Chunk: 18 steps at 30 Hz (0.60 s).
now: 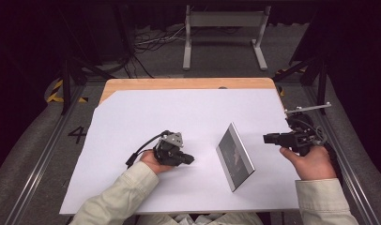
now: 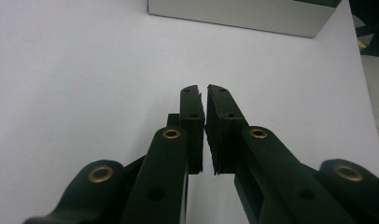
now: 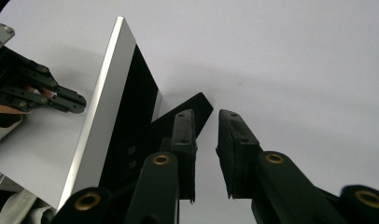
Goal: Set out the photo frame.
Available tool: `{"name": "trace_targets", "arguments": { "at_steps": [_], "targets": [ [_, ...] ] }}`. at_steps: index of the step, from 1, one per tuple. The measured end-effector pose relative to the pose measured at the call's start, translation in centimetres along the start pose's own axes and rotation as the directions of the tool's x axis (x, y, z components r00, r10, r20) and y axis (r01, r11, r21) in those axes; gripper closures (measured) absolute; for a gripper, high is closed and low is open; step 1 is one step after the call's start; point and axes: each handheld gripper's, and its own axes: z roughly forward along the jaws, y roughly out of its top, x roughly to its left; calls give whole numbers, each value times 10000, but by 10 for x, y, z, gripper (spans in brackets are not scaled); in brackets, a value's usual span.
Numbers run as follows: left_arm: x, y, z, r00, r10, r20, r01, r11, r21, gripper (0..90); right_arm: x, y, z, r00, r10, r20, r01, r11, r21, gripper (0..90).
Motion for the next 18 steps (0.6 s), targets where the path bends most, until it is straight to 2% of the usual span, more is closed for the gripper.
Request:
{"name": "trace_targets", "arguments": {
  "at_steps": [5, 10, 18],
  "targets": [
    [0, 0, -1, 10000, -12, -35, 11, 10000, -55, 849, 8, 6, -5, 9999, 69, 111, -70, 9999, 113, 717],
    [0, 0, -1, 10000, 26, -31, -26, 10000, -62, 845, 15, 11, -10, 9998, 49, 176, -51, 9999, 88, 714],
    [1, -2, -4, 10000, -22, -94, 21, 10000, -79, 843, 26, 16, -16, 9995, -51, 297, 40, 9994, 358, 712]
  ]
}}
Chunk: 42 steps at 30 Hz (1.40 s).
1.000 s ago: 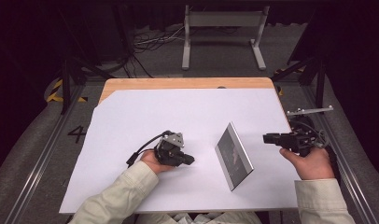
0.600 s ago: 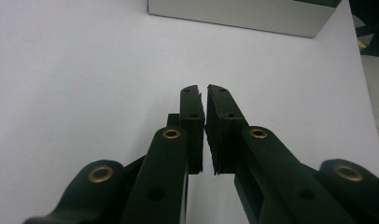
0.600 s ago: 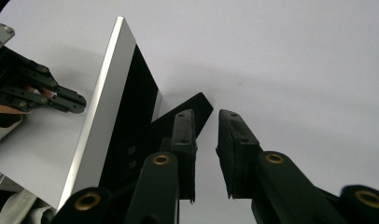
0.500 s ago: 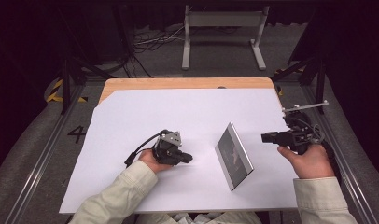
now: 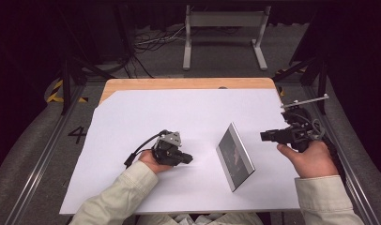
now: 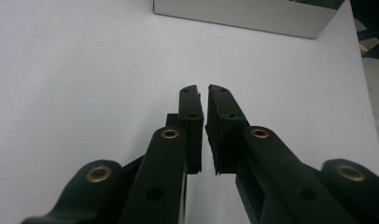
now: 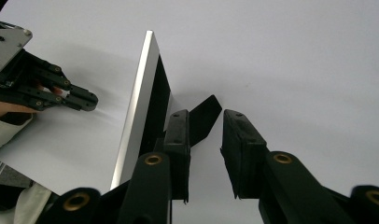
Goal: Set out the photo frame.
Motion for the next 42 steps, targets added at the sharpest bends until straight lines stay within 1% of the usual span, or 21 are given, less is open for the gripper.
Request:
{"name": "trace_targets", "arguments": {
  "at_steps": [1, 3, 5, 6, 7, 8, 12, 14, 19, 22, 27, 31, 37, 42],
  "targets": [
    [0, -1, -1, 10000, -60, 3, 60, 10000, 7, 842, 1, 0, 0, 10000, -24, -45, 24, 10000, 4, 711],
    [0, -2, -3, 10000, -90, 4, 90, 9999, -72, 842, 4, 1, -1, 9996, -14, -291, 15, 10000, 16, 708],
    [0, -4, -5, 9999, -127, 38, 128, 9998, -144, 842, 5, 1, -1, 9994, -81, -349, 81, 10000, 1, 708],
    [-1, -4, -7, 9999, -158, 69, 159, 9997, -195, 842, 9, 2, 0, 9991, -144, -389, 144, 9999, -8, 707],
    [-1, -5, -9, 9998, -180, 98, 183, 9995, -256, 842, 9, 2, 0, 9991, -144, -389, 144, 9999, -8, 707],
    [-1, -6, -10, 9999, -153, 12, 154, 9995, -267, 842, 10, 3, 1, 9991, -152, -402, 154, 9999, 31, 708],
    [-1, -8, -12, 9998, -198, -56, 197, 9994, -271, 841, 13, 5, 4, 9991, -121, -415, 127, 9998, 162, 703],
    [-1, -8, -12, 9996, -295, -38, 294, 9992, -266, 841, 15, 6, 4, 9990, -94, -440, 103, 9997, 208, 701],
    [-2, -8, -11, 9997, -221, -114, 218, 9996, -202, 840, 19, 9, 4, 9991, -19, -435, 37, 9992, 407, 694],
    [-1, -8, -11, 9997, -193, -136, 190, 9997, -182, 840, 21, 10, 5, 9988, -55, -484, 79, 9987, 504, 687],
    [-1, -9, -11, 9995, -269, -167, 266, 9995, -198, 839, 24, 10, 8, 9986, -56, -527, 93, 9975, 700, 681],
    [-1, -8, -11, 9996, -241, -158, 239, 9996, -147, 839, 27, 12, 12, 9981, 65, -606, -12, 9961, 880, 661],
    [-1, -9, -11, 9995, -255, -169, 252, 9996, -148, 839, 29, 13, 19, 9982, 32, -591, 36, 9935, 1140, 654],
    [0, -9, -10, 9996, -228, -163, 225, 9996, -160, 839, 29, 14, 23, 9984, 18, -559, 48, 9932, 1167, 647]
  ]
}}
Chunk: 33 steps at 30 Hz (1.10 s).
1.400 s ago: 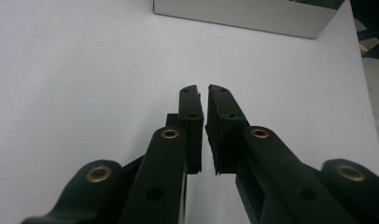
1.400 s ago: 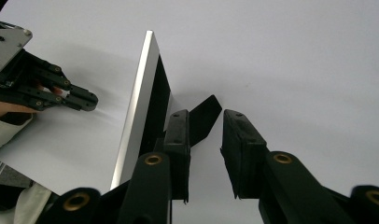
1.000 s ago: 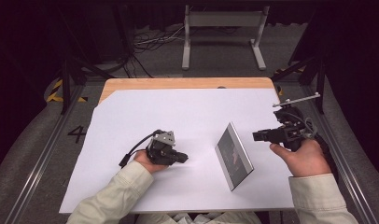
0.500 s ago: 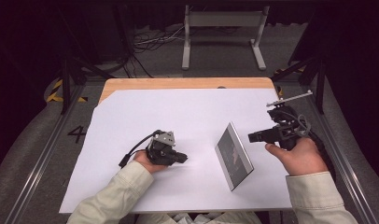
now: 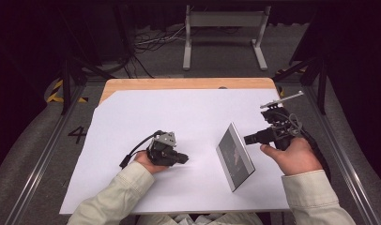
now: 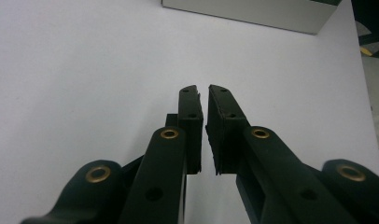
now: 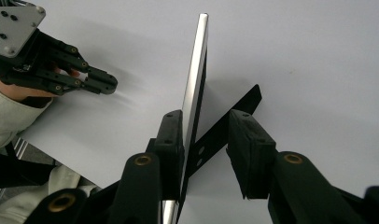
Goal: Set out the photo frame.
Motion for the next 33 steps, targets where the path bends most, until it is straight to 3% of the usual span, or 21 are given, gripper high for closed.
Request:
{"name": "trace_targets", "arguments": {
  "at_steps": [33],
  "targets": [
    [-1, -1, 1, 10000, 20, -70, -19, 10000, 48, 829, 7, 2, 33, 9997, -60, -218, 78, 9965, 830, 605]
  ]
}}
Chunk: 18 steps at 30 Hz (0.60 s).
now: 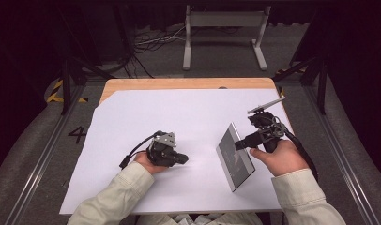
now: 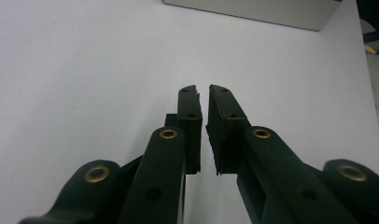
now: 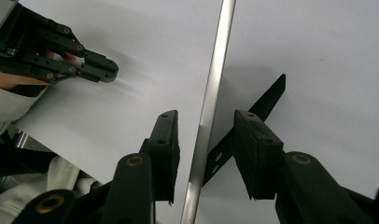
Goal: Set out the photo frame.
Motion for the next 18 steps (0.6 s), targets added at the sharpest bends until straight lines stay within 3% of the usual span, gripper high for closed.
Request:
{"name": "trace_targets", "arguments": {
  "at_steps": [18],
  "targets": [
    [1, 0, 0, 9999, -110, 87, 110, 9999, 65, 799, 3, 0, 19, 9998, -211, -52, 214, 9977, 638, 623]
  ]
}}
